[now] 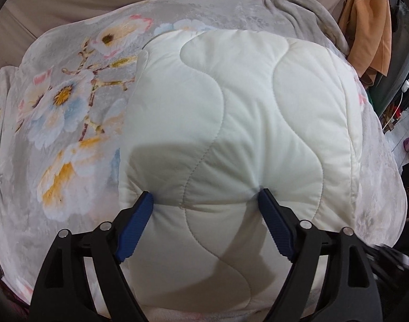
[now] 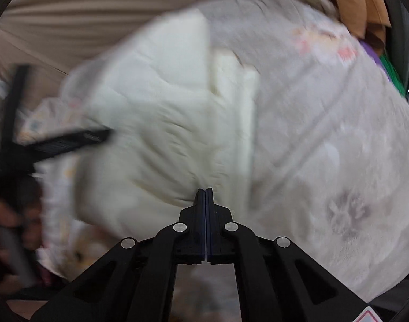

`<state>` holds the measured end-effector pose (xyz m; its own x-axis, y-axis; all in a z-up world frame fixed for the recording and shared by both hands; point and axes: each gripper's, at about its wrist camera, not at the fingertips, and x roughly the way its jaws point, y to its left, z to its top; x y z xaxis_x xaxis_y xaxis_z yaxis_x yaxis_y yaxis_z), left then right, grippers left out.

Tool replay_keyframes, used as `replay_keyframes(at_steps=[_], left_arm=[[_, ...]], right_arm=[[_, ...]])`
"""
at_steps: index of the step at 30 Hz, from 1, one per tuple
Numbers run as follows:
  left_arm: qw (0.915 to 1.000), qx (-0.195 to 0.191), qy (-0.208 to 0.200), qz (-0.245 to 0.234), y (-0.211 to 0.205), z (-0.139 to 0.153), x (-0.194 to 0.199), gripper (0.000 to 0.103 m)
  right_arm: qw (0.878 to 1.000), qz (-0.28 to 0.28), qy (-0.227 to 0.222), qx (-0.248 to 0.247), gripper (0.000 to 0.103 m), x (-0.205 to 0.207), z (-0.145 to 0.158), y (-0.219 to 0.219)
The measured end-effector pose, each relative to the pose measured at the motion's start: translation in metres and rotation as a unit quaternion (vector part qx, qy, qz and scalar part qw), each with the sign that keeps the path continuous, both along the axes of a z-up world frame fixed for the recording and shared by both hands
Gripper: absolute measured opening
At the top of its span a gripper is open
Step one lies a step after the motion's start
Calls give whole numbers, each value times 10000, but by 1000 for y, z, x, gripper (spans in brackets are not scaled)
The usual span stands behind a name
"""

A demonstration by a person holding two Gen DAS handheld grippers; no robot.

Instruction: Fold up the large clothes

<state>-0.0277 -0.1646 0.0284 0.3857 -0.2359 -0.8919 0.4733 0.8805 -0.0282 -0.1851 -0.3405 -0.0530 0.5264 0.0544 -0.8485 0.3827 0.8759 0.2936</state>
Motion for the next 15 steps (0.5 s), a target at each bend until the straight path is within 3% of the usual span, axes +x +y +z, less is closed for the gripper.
replay_keyframes(at_steps=[3, 6, 9, 13, 15], left_arm=[[9999, 102, -99, -53, -6, 0, -6, 82], [9998, 137, -114, 78, -5, -1, -5, 83], [9998, 78, -44, 188, -1, 0, -2, 83], [9995, -22, 48, 308, 3, 5, 0, 83], [9991, -202, 154, 351, 8, 11, 3, 83]], right_arm=[[9968, -230, 35, 771, 0, 6, -39, -23], [9987, -26, 63, 506, 0, 6, -20, -17], [9980, -55, -207, 602, 0, -9, 2, -19], [9984, -153, -364, 416, 23, -26, 26, -24], [9974, -190, -439, 540, 51, -28, 29, -28]])
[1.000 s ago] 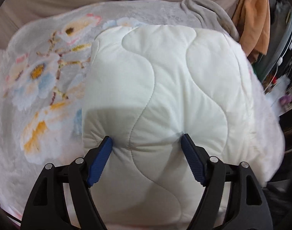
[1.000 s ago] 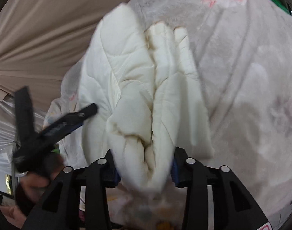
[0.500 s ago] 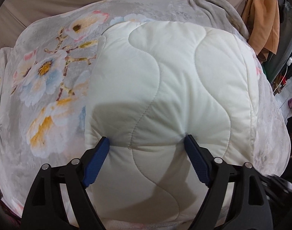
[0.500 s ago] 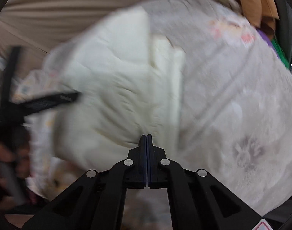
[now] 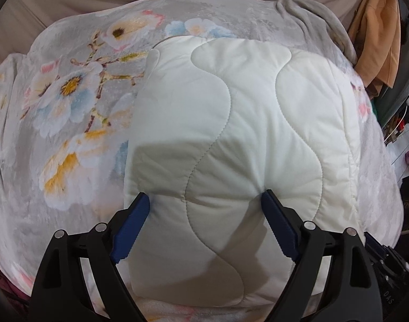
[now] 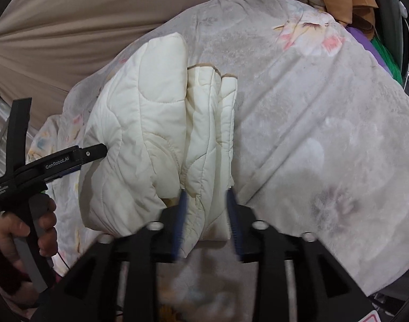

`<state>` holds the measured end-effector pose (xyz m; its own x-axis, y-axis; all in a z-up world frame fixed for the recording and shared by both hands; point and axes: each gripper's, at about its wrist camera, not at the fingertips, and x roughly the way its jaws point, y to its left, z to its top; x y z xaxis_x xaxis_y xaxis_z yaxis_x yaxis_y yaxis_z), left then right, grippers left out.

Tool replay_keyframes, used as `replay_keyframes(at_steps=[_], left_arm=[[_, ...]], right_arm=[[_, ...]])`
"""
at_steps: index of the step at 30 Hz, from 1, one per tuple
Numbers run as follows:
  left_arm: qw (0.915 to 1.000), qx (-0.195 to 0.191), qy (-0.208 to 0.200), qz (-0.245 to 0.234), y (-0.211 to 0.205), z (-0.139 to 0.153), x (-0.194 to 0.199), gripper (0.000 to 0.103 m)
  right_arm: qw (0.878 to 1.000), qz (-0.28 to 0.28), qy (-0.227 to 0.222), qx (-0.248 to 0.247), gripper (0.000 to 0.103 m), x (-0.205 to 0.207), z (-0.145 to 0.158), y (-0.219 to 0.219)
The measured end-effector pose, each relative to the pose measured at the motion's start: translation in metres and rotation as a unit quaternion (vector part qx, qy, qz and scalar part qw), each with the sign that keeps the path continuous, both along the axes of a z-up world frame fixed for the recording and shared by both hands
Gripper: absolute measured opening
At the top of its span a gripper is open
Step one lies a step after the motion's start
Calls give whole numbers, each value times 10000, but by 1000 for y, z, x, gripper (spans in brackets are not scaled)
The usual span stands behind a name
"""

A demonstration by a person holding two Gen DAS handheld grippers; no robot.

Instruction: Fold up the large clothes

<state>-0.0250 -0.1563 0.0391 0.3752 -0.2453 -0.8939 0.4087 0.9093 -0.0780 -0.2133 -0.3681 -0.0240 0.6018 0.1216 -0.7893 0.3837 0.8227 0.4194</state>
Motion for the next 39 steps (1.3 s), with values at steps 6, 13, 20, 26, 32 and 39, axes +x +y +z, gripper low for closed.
replay_keyframes(at_steps=[6, 13, 20, 26, 32, 39], left_arm=[[9888, -1200, 529, 712, 55, -2, 35, 97], [9510, -2385, 1708, 976, 86, -72, 59, 98], [9625, -2360, 1303, 317, 89, -28, 45, 53], [9734, -2019, 932, 550, 152, 0, 39, 56], [9762, -1599, 894, 1160, 185, -10, 35, 62], [9889, -1353, -467, 397, 139, 68, 35, 65]], right_arm=[[9967, -228, -140, 761, 69, 19, -11, -18], [9806, -419, 118, 1910, 78, 48, -58, -23], [9772, -234, -192, 2102, 27, 60, -37, -3], [9777, 497, -370, 2006, 29, 80, -13, 54], [9881, 272, 334, 1473, 41, 81, -32, 79], [9943, -57, -397, 988, 42, 84, 29, 54]])
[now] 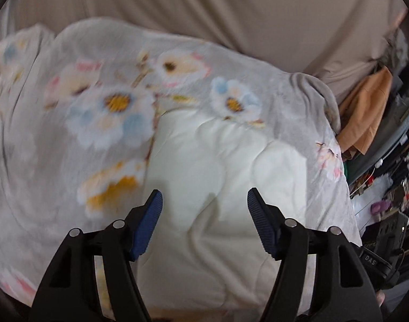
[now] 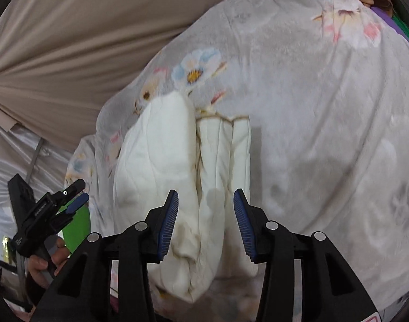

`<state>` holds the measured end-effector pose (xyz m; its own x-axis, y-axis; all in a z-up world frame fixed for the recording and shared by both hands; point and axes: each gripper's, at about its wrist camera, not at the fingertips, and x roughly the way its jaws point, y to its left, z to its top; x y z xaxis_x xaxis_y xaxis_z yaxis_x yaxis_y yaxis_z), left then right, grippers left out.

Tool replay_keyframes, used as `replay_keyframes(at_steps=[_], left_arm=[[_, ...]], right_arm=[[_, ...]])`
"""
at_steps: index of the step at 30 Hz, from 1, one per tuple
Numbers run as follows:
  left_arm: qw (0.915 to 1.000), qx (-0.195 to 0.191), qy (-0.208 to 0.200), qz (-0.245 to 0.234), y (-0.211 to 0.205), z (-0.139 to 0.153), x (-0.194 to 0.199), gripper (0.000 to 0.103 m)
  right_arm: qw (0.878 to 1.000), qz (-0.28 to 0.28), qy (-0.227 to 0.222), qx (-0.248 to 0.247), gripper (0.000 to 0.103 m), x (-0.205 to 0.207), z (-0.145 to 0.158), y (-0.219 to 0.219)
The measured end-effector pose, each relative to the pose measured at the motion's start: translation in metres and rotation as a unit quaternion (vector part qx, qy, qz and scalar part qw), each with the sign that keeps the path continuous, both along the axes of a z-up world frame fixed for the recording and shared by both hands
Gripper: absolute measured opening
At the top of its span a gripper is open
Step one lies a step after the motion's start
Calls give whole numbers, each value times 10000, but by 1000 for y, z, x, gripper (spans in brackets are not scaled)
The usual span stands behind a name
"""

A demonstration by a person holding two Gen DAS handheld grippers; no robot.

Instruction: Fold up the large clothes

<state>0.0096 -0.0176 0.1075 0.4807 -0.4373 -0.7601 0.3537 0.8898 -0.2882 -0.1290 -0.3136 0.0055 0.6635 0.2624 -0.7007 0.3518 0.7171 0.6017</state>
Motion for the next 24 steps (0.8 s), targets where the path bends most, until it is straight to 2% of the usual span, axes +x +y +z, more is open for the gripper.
replay_keyframes(at_steps=[2, 6, 7, 8, 9, 11, 13, 15, 16, 17, 18, 19, 20, 21, 24], left_arm=[[9996, 205, 22, -170, -27, -6, 9, 65], [9977, 458, 242, -445, -64, -34, 15, 65], [9970, 566, 239, -466, -68, -40, 12, 65], [9963, 676, 205, -481, -71, -43, 9, 64], [9963, 682, 165, -498, -70, -42, 6, 64], [9973, 492, 185, -511, -63, -35, 1, 61], [9985, 308, 89, -443, -54, -25, -4, 61], [9985, 466, -105, -251, -56, -26, -3, 61], [9981, 532, 12, -308, -59, -34, 4, 61], [9973, 605, 237, -355, -63, -46, 10, 61], [9963, 632, 395, -431, -68, -57, 14, 61], [9957, 643, 404, -527, -72, -62, 15, 61], [9945, 820, 276, -584, -79, -65, 12, 61], [9925, 1020, 174, -645, -85, -67, 9, 62], [9911, 1106, 155, -723, -94, -71, 6, 64]], right_arm=[[9994, -85, 253, -231, 42, 20, -13, -6], [9972, -64, 590, 455, 43, 45, -63, -17], [9971, -47, 628, 421, 38, 51, -66, -14], [9976, 22, 588, 367, 15, 52, -67, -8], [9982, 174, 487, 311, 13, 56, -61, -2], [9980, 620, -36, -65, 9, 60, -27, 18], [9898, 1193, -681, -386, 8, 65, 8, 41], [9846, 1400, -943, -465, 7, 74, 13, 48], [9866, 1343, -728, -576, 7, 85, -2, 45], [9896, 1205, -166, -772, 8, 100, -32, 37], [9895, 1162, 418, -750, 10, 109, -64, 28], [9909, 1139, 586, -415, 12, 114, -83, 19], [9935, 987, 532, -206, 12, 109, -83, 11], [9947, 888, 463, -220, 14, 103, -72, 9], [9950, 501, 318, -801, 21, 70, -30, 7]])
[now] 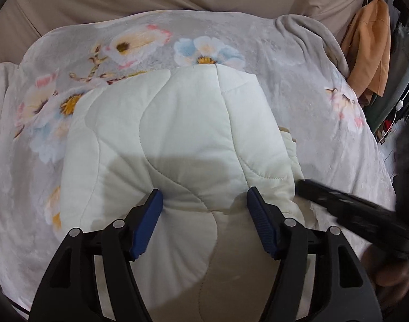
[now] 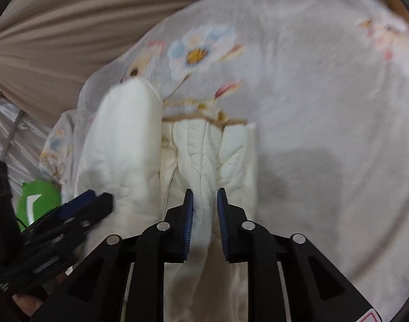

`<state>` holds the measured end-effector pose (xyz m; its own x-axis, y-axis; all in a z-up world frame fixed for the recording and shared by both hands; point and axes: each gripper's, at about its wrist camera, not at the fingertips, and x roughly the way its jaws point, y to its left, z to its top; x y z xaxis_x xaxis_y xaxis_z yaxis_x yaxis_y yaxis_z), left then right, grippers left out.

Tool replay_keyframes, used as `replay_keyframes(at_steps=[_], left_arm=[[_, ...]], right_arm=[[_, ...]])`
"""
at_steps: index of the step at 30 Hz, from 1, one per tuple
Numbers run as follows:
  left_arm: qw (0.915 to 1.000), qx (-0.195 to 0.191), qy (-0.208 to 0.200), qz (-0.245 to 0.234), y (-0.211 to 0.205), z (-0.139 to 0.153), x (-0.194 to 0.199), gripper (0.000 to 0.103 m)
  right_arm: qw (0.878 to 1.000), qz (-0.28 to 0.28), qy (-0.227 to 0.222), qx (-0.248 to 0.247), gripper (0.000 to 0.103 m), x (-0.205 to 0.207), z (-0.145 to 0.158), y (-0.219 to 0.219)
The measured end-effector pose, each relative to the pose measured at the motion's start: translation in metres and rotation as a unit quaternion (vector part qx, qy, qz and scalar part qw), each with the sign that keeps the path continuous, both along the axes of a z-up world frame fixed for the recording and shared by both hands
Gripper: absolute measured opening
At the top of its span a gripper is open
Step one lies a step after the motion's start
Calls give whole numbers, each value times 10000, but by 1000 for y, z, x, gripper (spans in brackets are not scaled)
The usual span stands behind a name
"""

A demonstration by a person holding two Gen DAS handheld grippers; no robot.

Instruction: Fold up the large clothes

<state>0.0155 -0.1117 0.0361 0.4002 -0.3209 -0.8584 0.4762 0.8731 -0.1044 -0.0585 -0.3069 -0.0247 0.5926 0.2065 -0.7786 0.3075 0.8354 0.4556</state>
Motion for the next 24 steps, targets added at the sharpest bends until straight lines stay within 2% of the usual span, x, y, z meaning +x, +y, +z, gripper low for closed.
replay_keyframes(at_steps=[2, 5, 8, 11, 12, 14, 15, 18, 19, 20, 21, 22, 24], left_arm=[[10000, 6, 28, 9, 0, -2, 0, 64], [9999, -99, 115, 17, 4, 1, 1, 64], [9980, -543, 258, 192, 21, 20, 1, 64], [9962, -754, 89, 432, 41, 42, -1, 65], [9959, -753, 36, 491, 47, 47, -1, 65], [9957, -705, -4, 606, 58, 53, 1, 65], [9954, -690, -7, 668, 63, 56, 2, 64], [9944, -766, -44, 721, 78, 68, -1, 64], [9950, -708, -84, 694, 78, 69, -4, 64], [9959, -618, -86, 658, 75, 66, -6, 64], [9969, -518, -13, 585, 69, 57, -7, 64], [9976, -436, 96, 524, 64, 46, -7, 64], [9986, -198, 312, 380, 48, 17, -9, 64]], right_arm=[[9995, -117, -138, -259, 22, -23, 23, 3], [9992, 247, -312, 20, 23, -45, 41, 21], [9979, 490, -313, 296, 43, -48, 42, 44], [9978, 535, -299, 244, 51, -34, 37, 57], [9973, 611, -210, 349, 43, -21, 27, 60], [9956, 716, 27, 610, 12, -8, 6, 59], [9958, 677, -46, 623, 9, -11, 8, 60], [9919, 610, -925, 625, 6, -51, 55, 61], [9925, 527, -1002, 465, 6, -63, 62, 60], [9950, 402, -877, 251, 6, -70, 54, 58], [9985, 324, -450, 30, 5, -69, 31, 55], [9991, 318, 233, -126, 6, -63, -10, 54], [9971, 284, 631, -314, 7, -59, -46, 58]])
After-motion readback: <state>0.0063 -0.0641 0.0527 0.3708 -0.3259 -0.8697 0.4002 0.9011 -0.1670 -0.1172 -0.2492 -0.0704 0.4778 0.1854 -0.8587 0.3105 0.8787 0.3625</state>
